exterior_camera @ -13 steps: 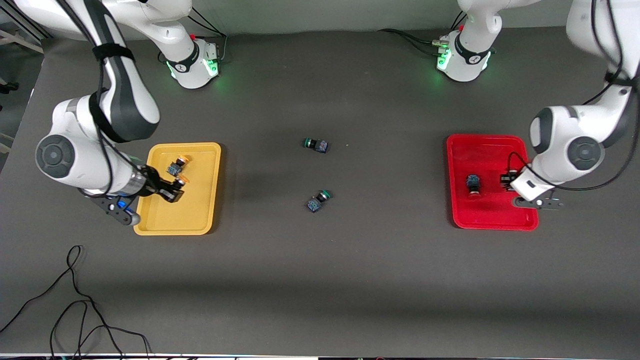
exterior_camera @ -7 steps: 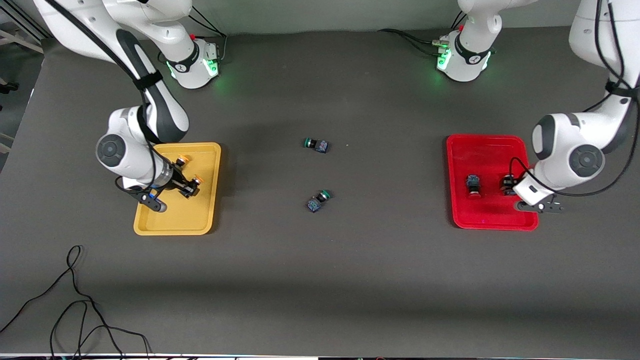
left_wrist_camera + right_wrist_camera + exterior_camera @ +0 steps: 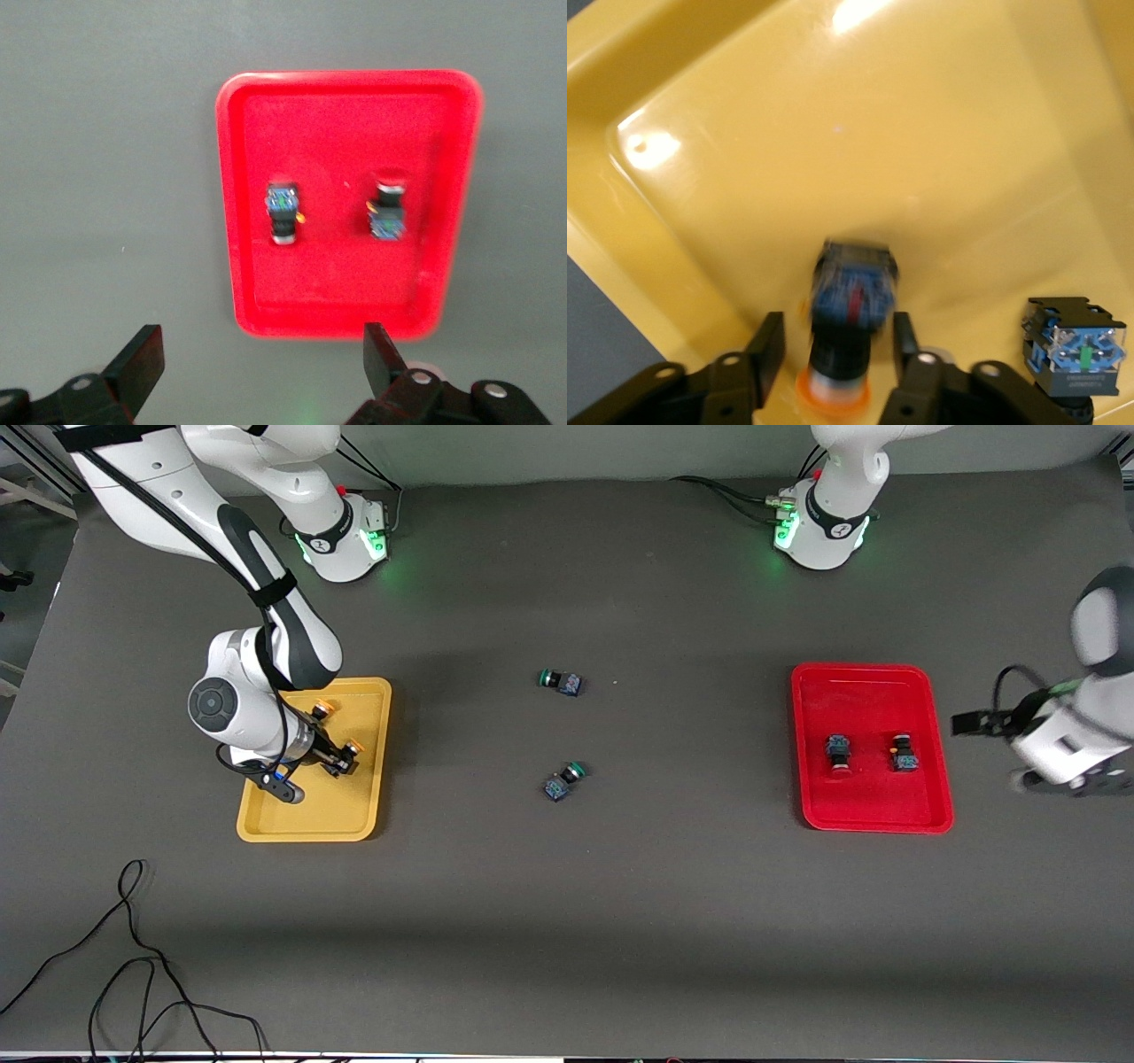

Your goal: Place red and yellow buttons in trays

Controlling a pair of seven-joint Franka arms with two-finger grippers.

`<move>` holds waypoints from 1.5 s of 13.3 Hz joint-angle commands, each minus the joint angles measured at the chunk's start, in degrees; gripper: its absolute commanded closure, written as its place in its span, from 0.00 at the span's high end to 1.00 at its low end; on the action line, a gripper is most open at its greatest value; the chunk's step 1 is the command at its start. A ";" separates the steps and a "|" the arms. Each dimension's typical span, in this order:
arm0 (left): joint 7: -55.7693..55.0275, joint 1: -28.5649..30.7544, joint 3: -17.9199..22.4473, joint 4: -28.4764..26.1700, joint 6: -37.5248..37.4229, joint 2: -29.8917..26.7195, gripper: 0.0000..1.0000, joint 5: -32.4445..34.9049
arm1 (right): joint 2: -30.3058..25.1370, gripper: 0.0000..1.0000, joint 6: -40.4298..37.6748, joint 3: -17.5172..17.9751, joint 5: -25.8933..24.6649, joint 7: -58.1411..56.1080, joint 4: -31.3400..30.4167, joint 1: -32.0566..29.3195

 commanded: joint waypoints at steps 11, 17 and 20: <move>-4.79 -12.85 4.67 4.29 -6.33 -7.90 1.00 -4.26 | -14.53 1.00 -26.17 -5.14 0.98 -15.16 12.70 0.18; -4.88 -13.02 4.67 6.14 -6.95 -7.72 1.00 -5.14 | -26.40 1.00 -44.22 -5.14 0.37 -24.84 21.06 -0.43; -4.79 -13.02 4.67 6.05 -6.86 -7.81 1.00 -5.06 | -30.45 1.00 -44.67 -4.97 0.10 -32.27 22.38 -0.35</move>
